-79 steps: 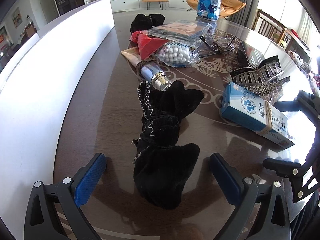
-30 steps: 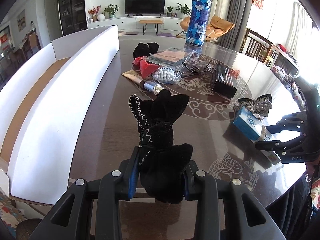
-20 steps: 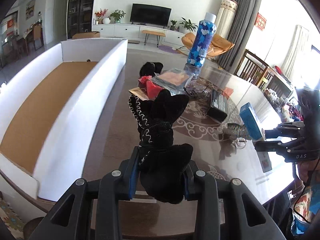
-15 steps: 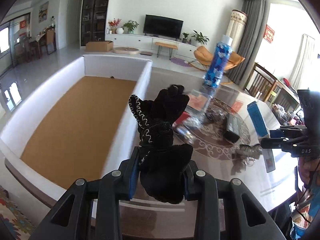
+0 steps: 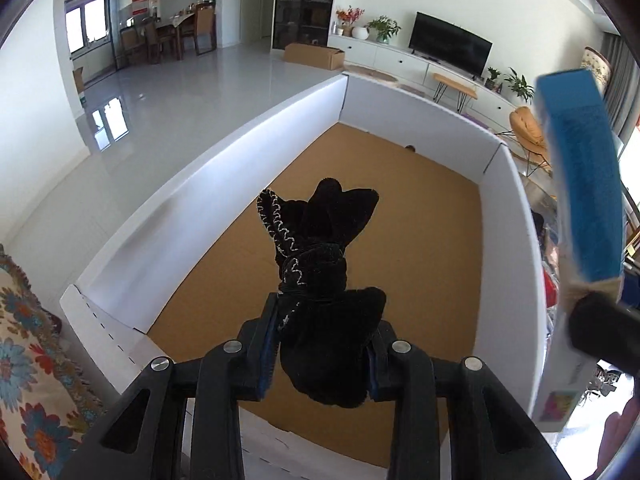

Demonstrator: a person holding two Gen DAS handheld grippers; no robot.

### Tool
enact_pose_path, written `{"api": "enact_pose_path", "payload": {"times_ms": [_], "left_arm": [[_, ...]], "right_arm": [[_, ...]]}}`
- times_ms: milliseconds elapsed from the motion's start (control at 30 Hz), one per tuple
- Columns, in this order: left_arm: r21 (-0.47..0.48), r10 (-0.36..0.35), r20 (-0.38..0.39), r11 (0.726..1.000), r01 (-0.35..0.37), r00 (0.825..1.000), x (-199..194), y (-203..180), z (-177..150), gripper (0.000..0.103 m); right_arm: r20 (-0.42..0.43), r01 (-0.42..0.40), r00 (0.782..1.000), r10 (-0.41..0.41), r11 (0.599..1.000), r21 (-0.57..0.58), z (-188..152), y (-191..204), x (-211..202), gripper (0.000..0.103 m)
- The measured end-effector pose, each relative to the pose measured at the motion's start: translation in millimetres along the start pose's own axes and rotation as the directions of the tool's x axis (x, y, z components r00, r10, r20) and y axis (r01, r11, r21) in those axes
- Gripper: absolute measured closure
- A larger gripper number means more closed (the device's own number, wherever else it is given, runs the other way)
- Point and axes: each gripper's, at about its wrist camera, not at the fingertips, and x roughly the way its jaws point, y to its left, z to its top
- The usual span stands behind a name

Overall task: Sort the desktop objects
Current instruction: 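Carry the gloves in the left tool and the box in the right tool over the white bin, then open the left tool to drop the gloves while the right tool releases the box into the bin, then lower the right tool onto the rhinestone bow clip while the left tool approaches the gold tube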

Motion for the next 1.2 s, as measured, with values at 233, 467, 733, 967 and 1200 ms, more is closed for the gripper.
{"api": "enact_pose_path", "payload": {"times_ms": [233,467,733,967,1200], "left_arm": [[0.043,0.157,-0.021,0.987,-0.156,0.987,16.4,4.8,-11.9,0.05],[0.049,0.204,0.058,0.977,-0.207,0.977,-3.7,-0.3,-25.7,0.026],[0.057,0.231,0.128,0.969,-0.24,0.964,-30.4,-10.9,-42.0,0.026],[0.058,0.251,0.251,0.96,-0.273,0.935,-72.7,-32.0,-44.2,0.026],[0.099,0.225,0.328,0.958,-0.27,0.917,-109.9,-64.4,-43.5,0.026]], "right_arm": [[-0.138,0.115,0.981,-0.134,0.983,-0.14,-33.9,25.7,72.8,0.054],[-0.177,0.064,0.98,-0.091,0.986,-0.156,-62.1,17.9,67.0,0.054],[-0.091,0.106,0.988,-0.126,0.974,-0.201,-83.7,20.1,35.8,0.057],[0.127,0.1,0.989,-0.079,0.98,-0.174,-90.1,12.6,-10.2,0.024],[0.253,0.166,0.96,-0.124,0.975,-0.15,-97.9,-4.7,-64.4,0.009]]}}
